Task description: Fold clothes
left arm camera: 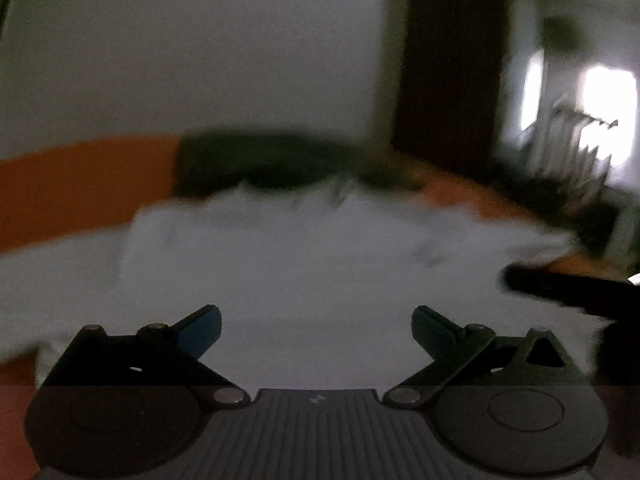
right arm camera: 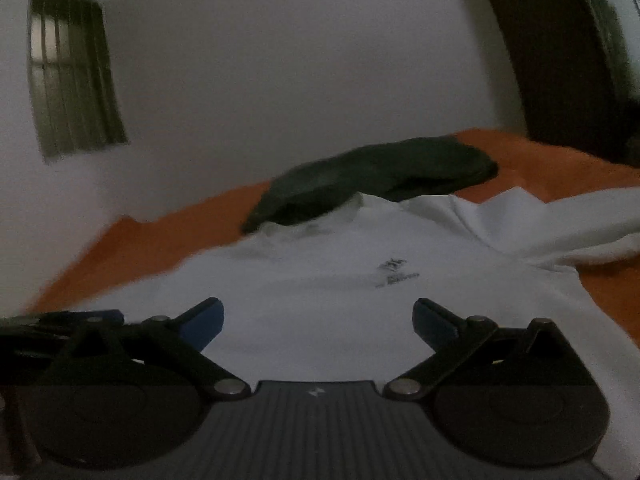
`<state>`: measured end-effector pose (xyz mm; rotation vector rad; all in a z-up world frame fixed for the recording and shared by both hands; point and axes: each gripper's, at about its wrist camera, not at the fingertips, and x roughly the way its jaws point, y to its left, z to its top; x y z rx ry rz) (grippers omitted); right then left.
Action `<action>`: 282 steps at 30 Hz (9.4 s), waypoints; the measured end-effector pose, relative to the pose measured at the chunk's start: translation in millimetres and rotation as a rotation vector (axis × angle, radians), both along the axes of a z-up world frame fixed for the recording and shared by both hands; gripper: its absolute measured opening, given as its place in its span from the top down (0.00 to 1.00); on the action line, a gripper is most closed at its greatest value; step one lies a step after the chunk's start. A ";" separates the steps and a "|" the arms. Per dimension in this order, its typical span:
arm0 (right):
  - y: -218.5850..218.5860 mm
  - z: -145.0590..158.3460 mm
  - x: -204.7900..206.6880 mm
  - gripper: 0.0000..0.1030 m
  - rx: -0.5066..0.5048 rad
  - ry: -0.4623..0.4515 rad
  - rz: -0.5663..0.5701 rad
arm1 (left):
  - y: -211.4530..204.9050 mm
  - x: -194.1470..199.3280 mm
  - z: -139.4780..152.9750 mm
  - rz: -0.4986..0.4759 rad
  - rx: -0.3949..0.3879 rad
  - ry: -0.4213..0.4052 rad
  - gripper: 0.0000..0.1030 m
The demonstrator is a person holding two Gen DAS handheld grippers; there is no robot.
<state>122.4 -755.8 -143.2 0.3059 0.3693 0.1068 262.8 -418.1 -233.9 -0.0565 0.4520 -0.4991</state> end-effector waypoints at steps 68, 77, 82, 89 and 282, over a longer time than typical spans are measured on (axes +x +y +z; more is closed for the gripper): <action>-264.3 -24.3 177.7 0.95 -0.481 0.445 -0.316 | -6.9 273.9 -73.5 0.267 0.205 0.153 0.00; -382.3 -12.8 108.7 0.22 0.037 0.455 -0.469 | -0.9 272.6 -73.2 0.264 0.183 0.153 0.00; -447.3 -26.9 64.5 0.34 0.248 0.514 -0.615 | -2.0 274.2 -73.8 0.265 0.180 0.150 0.00; -496.4 -68.3 9.2 0.32 0.686 0.535 -0.752 | -3.4 273.5 -72.9 0.270 0.192 0.146 0.00; -153.4 13.1 -147.8 0.89 0.257 0.853 0.312 | -15.3 -12.6 13.9 -0.261 -0.112 0.469 0.32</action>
